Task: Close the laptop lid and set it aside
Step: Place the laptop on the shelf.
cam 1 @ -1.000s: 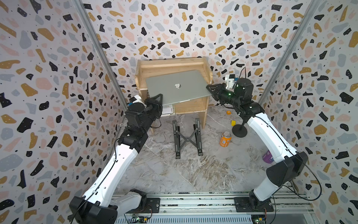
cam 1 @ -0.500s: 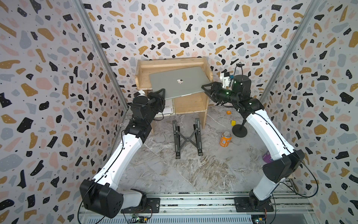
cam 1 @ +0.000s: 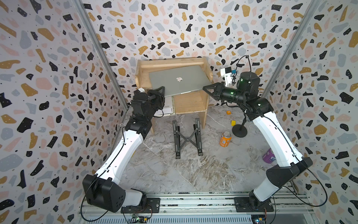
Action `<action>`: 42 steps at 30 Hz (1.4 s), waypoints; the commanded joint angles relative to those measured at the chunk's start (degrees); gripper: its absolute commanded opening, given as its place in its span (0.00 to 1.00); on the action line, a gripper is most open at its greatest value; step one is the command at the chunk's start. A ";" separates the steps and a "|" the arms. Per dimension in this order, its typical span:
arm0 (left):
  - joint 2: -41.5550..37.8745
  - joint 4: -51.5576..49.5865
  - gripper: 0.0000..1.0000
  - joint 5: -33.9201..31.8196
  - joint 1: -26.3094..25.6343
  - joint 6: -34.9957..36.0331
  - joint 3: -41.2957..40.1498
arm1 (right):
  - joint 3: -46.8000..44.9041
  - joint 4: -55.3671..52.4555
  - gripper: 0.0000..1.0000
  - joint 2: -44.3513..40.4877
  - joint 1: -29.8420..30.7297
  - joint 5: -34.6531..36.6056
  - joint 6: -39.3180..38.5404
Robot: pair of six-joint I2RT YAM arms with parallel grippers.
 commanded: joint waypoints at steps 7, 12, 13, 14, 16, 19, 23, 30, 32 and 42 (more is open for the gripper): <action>3.04 -2.04 0.06 0.01 1.78 3.07 1.11 | 10.35 -7.46 0.00 7.73 5.25 -1.41 -4.60; 3.35 -0.20 0.28 0.74 2.30 2.76 0.67 | 16.17 -10.66 0.00 12.65 6.46 -1.32 -5.77; 3.41 0.10 0.31 0.86 2.41 2.76 0.59 | 17.03 -10.91 0.00 13.48 6.55 -1.44 -5.78; 3.42 0.38 0.35 0.99 2.45 2.76 0.54 | 17.84 -11.26 0.00 14.31 6.59 -1.49 -5.82; 3.50 0.81 0.42 1.33 2.69 2.67 0.53 | 19.16 -11.78 0.00 15.51 6.58 -1.43 -5.94; 3.49 1.24 0.53 1.74 2.95 2.76 0.26 | 21.67 -11.80 0.00 17.47 6.57 -1.24 -5.58; 3.17 2.84 0.68 2.37 3.20 3.00 -0.66 | 26.38 -12.70 0.00 20.82 6.59 -1.49 -4.85; 1.43 8.18 0.83 3.31 3.34 3.73 -2.69 | 27.53 -10.24 0.00 22.51 6.64 -0.72 -3.01; 0.34 9.77 0.86 3.14 3.34 3.62 -3.95 | 27.68 -9.48 0.00 22.99 6.57 -0.51 -2.62; -11.41 10.86 1.00 0.83 3.34 7.67 -11.54 | 27.82 -4.10 0.00 25.63 6.60 0.39 0.53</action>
